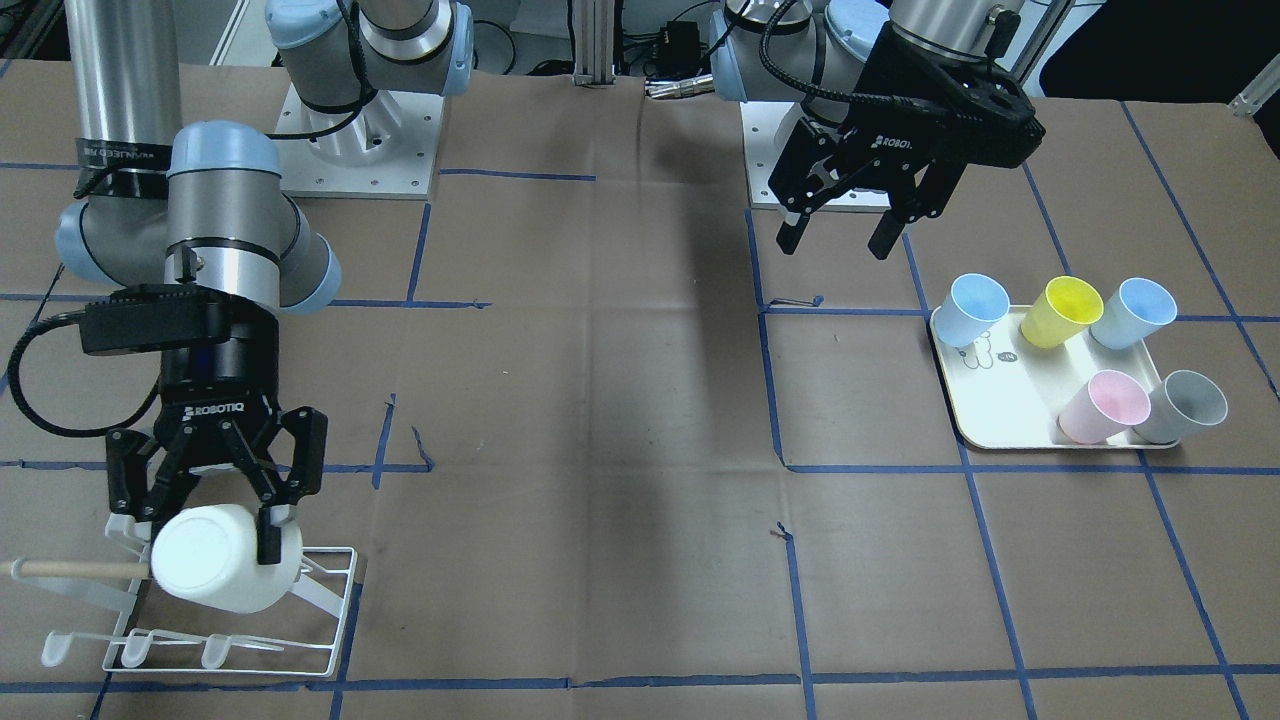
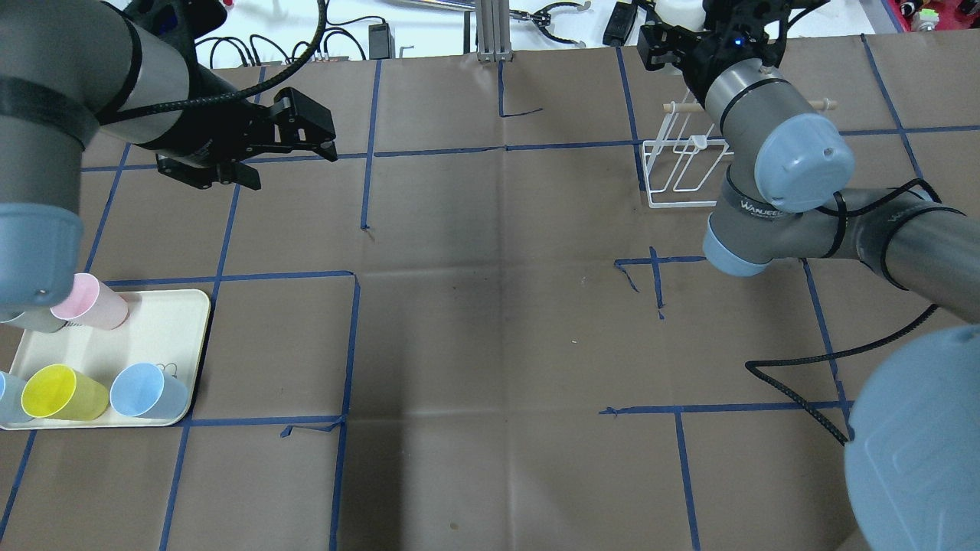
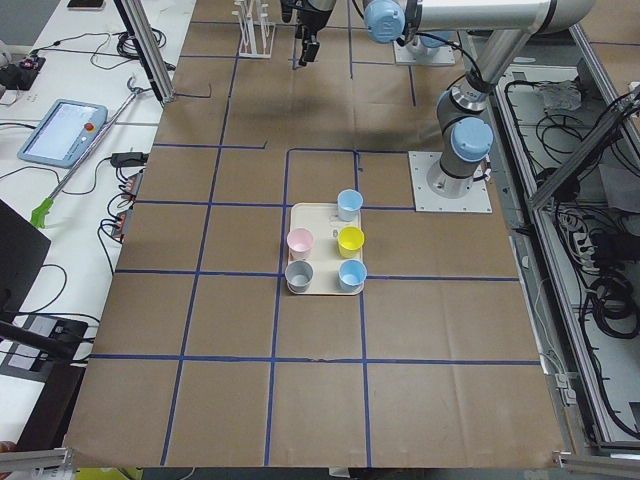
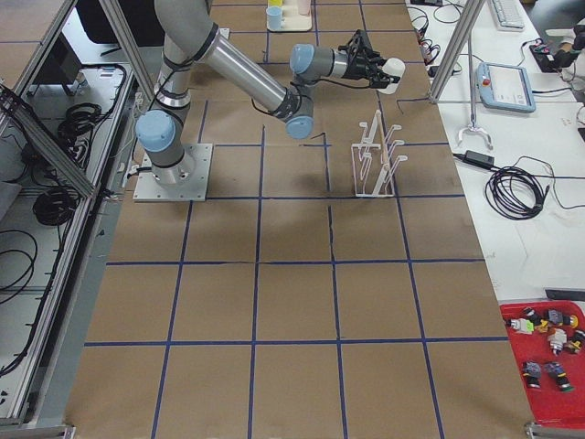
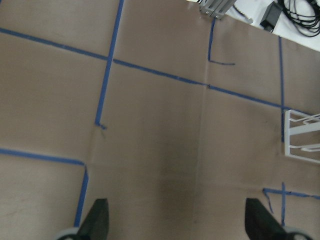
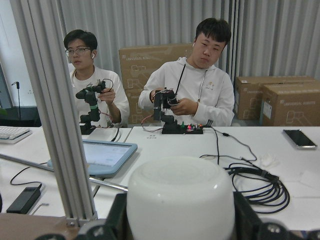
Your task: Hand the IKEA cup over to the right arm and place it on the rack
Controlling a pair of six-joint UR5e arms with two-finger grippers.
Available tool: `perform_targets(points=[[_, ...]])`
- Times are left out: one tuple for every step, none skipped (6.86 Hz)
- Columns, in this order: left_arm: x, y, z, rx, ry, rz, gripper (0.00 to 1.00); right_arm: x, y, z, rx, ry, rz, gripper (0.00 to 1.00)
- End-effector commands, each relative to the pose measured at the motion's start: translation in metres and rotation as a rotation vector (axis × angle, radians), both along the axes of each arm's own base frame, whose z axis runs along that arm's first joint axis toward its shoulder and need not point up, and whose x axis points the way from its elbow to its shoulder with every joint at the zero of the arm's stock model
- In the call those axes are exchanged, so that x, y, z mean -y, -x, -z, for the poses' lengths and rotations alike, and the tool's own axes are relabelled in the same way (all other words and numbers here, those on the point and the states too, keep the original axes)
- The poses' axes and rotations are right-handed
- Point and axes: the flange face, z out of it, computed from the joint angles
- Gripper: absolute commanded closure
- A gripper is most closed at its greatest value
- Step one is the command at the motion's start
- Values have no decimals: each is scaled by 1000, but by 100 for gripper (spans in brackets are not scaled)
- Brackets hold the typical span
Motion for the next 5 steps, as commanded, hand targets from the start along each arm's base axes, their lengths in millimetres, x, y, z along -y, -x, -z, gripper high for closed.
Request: perform_targets(points=[[-2,-10,-9,129,-75,87,4,19,26,25,-31,123,40,80],[-1,-11,-6,136,-80,112,4,27,29,32,-33,120,49,80],[0,-11,5,151,-80,193,4,34,32,43,-33,108,53,80],[1,-11,9,149,-90,199,0,40,39,62,-30,76,64,80],[0,-11,10,151,-95,193,0,44,47,74,-28,56,74,80]])
